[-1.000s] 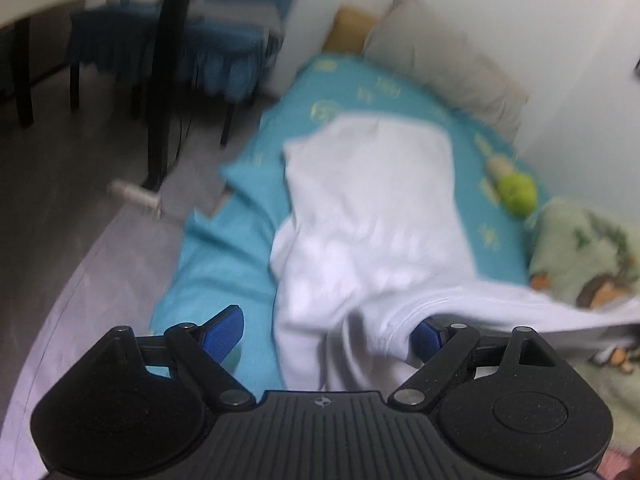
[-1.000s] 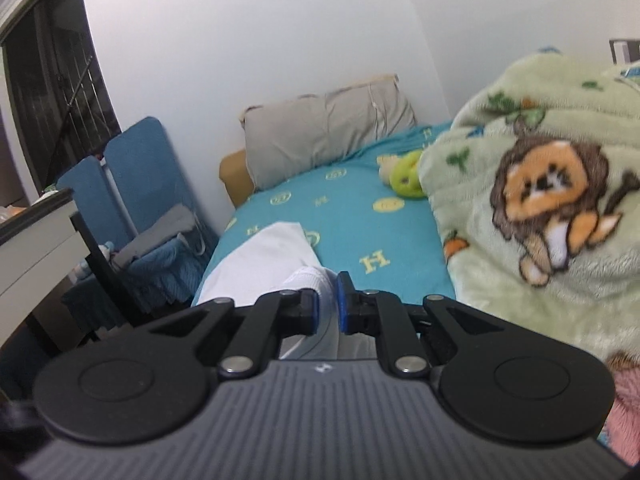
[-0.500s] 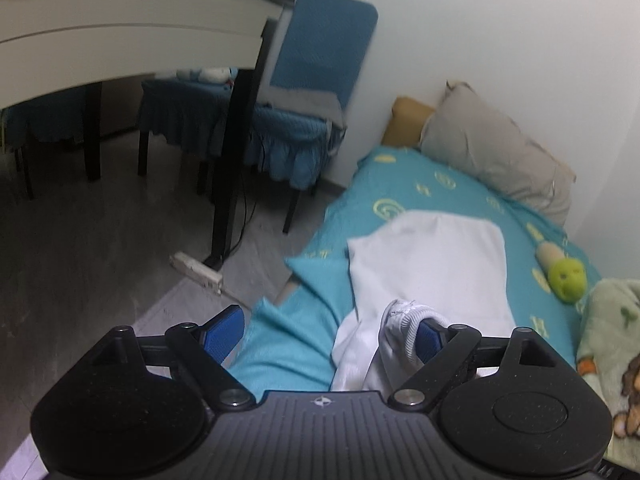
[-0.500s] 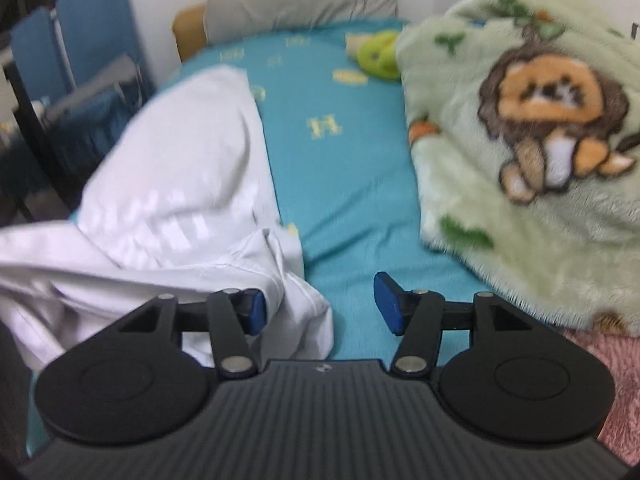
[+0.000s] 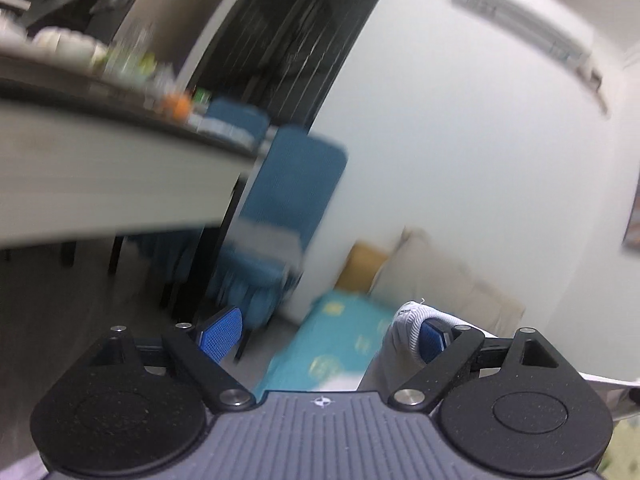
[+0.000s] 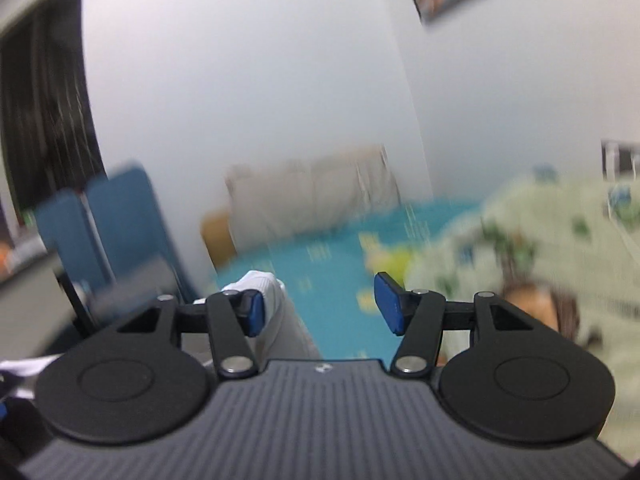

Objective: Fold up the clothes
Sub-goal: 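Raise the shirt high with both grippers and shake it out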

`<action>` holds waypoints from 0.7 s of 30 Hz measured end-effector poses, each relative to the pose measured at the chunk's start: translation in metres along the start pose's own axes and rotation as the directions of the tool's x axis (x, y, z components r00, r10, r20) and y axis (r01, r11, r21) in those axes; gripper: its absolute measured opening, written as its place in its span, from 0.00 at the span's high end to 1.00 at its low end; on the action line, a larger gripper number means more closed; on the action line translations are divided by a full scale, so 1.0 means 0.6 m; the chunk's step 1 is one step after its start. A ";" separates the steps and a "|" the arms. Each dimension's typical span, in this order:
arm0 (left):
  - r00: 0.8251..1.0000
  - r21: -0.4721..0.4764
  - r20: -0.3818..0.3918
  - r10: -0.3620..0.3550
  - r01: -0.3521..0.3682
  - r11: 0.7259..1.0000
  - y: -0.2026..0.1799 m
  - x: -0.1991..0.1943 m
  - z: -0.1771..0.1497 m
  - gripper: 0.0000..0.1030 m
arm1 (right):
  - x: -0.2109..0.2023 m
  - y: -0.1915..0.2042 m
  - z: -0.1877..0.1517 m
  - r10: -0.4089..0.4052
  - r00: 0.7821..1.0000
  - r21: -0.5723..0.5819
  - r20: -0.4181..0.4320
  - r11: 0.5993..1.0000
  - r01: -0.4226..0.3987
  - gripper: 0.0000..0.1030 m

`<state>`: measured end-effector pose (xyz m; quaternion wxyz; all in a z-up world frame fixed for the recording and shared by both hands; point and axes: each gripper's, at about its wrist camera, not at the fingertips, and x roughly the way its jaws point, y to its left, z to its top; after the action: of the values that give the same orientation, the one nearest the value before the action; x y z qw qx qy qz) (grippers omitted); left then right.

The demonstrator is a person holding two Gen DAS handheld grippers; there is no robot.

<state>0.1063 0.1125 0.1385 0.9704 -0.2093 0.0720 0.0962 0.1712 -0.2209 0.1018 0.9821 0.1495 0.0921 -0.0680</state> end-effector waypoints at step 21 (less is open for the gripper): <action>0.898 0.142 0.398 -0.189 0.144 0.979 -0.209 -0.447 0.469 0.10 | -0.474 0.078 0.431 0.212 0.883 -0.132 0.418 0.976 -0.172 0.44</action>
<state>-0.0990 0.0769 0.4900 0.9786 -0.1365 -0.1458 0.0504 -0.0567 -0.2256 0.4148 0.9858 0.0943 -0.1387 0.0028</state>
